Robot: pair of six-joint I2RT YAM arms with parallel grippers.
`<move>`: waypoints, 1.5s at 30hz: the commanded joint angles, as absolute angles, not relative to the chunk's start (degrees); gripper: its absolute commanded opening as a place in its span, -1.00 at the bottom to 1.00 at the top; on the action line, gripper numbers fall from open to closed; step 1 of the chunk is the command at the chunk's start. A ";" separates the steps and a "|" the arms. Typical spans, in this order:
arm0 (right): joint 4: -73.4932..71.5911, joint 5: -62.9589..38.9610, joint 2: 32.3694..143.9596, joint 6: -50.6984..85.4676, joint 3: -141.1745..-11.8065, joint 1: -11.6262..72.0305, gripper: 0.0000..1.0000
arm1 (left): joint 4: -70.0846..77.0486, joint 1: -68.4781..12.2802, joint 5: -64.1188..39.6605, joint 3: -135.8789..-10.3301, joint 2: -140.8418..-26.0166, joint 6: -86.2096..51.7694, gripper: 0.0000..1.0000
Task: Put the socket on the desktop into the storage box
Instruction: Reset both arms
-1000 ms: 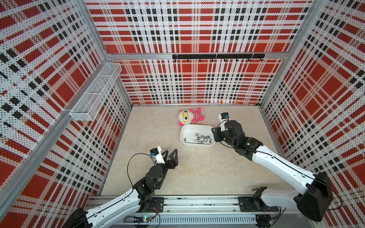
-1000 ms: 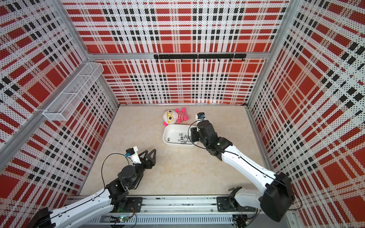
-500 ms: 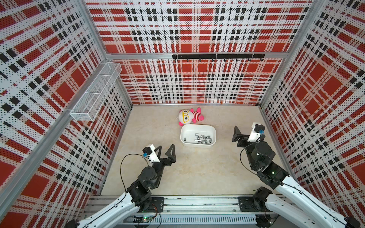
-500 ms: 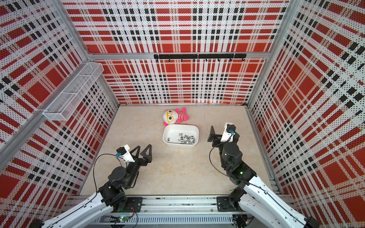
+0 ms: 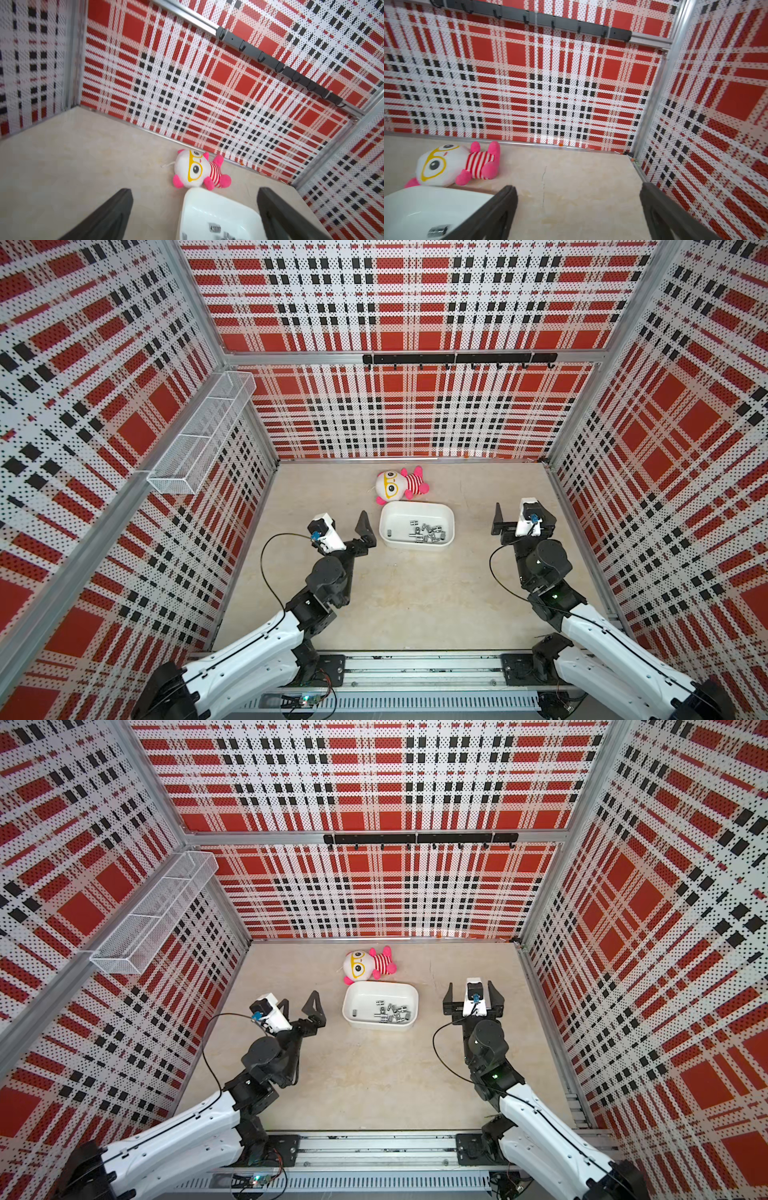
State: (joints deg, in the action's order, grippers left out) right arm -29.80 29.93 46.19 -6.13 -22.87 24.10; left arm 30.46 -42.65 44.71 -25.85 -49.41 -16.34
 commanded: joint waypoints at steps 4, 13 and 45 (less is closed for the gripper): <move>-35.26 18.38 48.76 -5.67 -18.82 13.94 1.00 | 38.59 -29.45 47.74 -23.94 -52.93 -8.28 0.98; -39.53 15.81 59.60 -2.79 -16.37 11.59 1.00 | 61.22 -10.12 30.80 -6.05 -56.42 -5.94 0.98; -47.14 3.60 79.89 -4.06 -20.07 4.95 1.00 | 83.74 0.22 15.28 -9.65 -89.78 -5.04 0.98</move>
State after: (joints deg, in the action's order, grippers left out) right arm -47.90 7.07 79.66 -3.68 -19.18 6.00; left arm 81.80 0.45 16.36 -7.92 -89.60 -5.89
